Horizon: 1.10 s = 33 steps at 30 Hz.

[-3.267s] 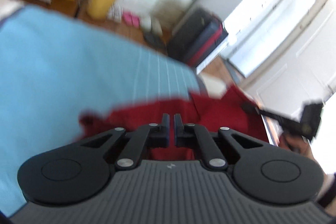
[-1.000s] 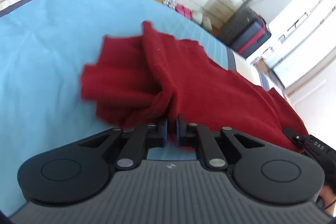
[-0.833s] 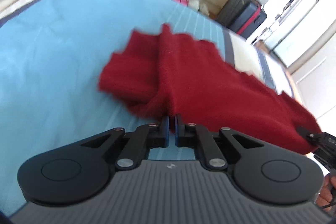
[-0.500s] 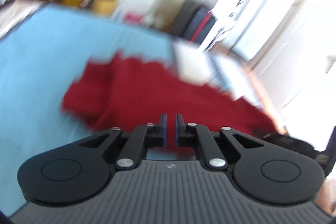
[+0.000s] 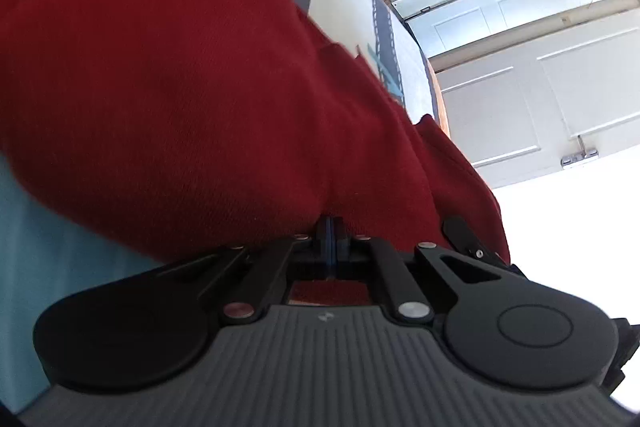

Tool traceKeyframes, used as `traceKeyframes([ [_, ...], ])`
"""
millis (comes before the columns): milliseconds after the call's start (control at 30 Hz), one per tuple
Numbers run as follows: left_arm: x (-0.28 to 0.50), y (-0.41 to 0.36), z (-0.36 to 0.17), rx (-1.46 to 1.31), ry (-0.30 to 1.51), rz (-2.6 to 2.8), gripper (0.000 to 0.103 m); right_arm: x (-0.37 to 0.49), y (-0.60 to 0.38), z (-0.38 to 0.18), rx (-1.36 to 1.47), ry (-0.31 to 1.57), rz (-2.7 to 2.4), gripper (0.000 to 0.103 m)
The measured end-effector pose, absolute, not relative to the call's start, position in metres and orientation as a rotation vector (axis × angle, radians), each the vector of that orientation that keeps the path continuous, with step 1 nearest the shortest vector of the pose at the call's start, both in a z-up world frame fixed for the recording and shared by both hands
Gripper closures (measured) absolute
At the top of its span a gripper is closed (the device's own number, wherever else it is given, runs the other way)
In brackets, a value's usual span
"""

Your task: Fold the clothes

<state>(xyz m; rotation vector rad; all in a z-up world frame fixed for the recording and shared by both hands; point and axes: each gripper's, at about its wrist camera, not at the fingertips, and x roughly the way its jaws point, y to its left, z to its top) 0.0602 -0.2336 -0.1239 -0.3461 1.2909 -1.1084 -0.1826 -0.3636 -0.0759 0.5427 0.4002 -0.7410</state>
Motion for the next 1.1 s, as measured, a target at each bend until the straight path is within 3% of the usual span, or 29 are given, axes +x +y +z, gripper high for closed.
traceKeyframes([
  [67,0.051,-0.228,-0.102,-0.258,1.204,-1.103,0.100,-0.179,-0.358,-0.069,0.476,0.396,-0.726,0.082],
  [233,0.054,-0.188,-0.036,-0.004,0.926,-0.971,0.087,-0.155,-0.339,-0.035,0.274,0.382,-0.644,0.082],
  [467,0.118,-0.136,-0.064,-0.240,1.025,-0.962,0.086,-0.070,-0.285,0.000,0.034,0.408,-0.417,0.082],
  [767,0.198,-0.074,-0.106,-0.573,1.151,-0.960,0.086,0.016,-0.219,-0.080,0.061,0.636,-0.298,0.082],
  [967,0.192,-0.079,-0.098,-0.537,1.119,-1.003,0.086,0.009,-0.202,-0.065,0.021,0.616,-0.354,0.082],
  [1100,0.189,-0.082,-0.093,-0.514,1.097,-1.032,0.071,0.014,-0.209,-0.075,0.078,0.665,-0.304,0.077],
])
